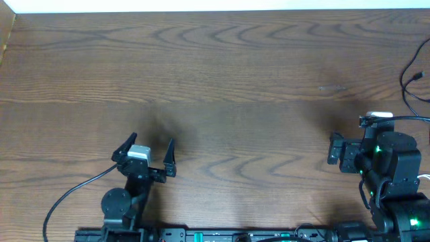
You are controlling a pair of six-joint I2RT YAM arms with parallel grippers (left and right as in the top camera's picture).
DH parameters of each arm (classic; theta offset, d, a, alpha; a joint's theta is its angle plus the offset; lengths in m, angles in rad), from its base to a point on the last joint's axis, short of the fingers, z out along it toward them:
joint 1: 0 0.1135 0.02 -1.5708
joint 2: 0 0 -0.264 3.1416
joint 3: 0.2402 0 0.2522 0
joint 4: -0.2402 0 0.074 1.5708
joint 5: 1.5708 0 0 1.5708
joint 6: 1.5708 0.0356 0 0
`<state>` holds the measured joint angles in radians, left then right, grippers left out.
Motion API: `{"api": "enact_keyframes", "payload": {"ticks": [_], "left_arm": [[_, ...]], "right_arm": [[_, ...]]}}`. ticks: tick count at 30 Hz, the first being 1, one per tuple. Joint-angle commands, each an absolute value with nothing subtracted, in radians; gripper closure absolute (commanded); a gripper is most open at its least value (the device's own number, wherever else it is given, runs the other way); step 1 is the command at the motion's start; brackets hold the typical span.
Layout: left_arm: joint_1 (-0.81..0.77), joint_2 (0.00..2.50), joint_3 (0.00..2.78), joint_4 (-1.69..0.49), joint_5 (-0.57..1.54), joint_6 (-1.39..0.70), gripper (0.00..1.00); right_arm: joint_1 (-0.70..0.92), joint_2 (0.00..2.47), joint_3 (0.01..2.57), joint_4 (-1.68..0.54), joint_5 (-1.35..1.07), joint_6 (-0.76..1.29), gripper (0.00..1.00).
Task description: Untangle cables
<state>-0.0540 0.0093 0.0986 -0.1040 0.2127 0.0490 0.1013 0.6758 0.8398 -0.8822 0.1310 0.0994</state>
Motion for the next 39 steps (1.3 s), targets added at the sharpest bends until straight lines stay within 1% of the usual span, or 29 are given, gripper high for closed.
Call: {"api": "enact_keyframes", "payload": {"ticks": [1, 5, 10, 18, 20, 27, 39], "left_arm": [[-0.049, 0.002, 0.078, -0.094, 0.228, 0.041, 0.02], [-0.049, 0.001, 0.056, -0.080, 0.228, 0.041, 0.02], [-0.049, 0.001, 0.004, 0.028, 0.228, 0.040, 0.02], [-0.049, 0.001, 0.004, 0.149, 0.221, 0.041, 0.02], [-0.049, 0.001, 0.004, 0.129, 0.221, 0.041, 0.02], [-0.049, 0.001, 0.004, -0.056, 0.212, 0.041, 0.02], [-0.049, 0.001, 0.004, -0.055, 0.199, 0.041, 0.02]], "right_arm": [[0.109, 0.672, 0.838, -0.883, 0.140, 0.112, 0.01], [0.109, 0.672, 0.838, -0.883, 0.140, 0.112, 0.01], [0.109, 0.672, 0.838, -0.884, 0.140, 0.112, 0.01], [0.109, 0.672, 0.838, -0.883, 0.140, 0.112, 0.01], [0.109, 0.672, 0.838, -0.884, 0.140, 0.112, 0.01], [0.109, 0.672, 0.838, -0.884, 0.140, 0.112, 0.01], [0.109, 0.672, 0.838, -0.884, 0.140, 0.112, 0.01]]}}
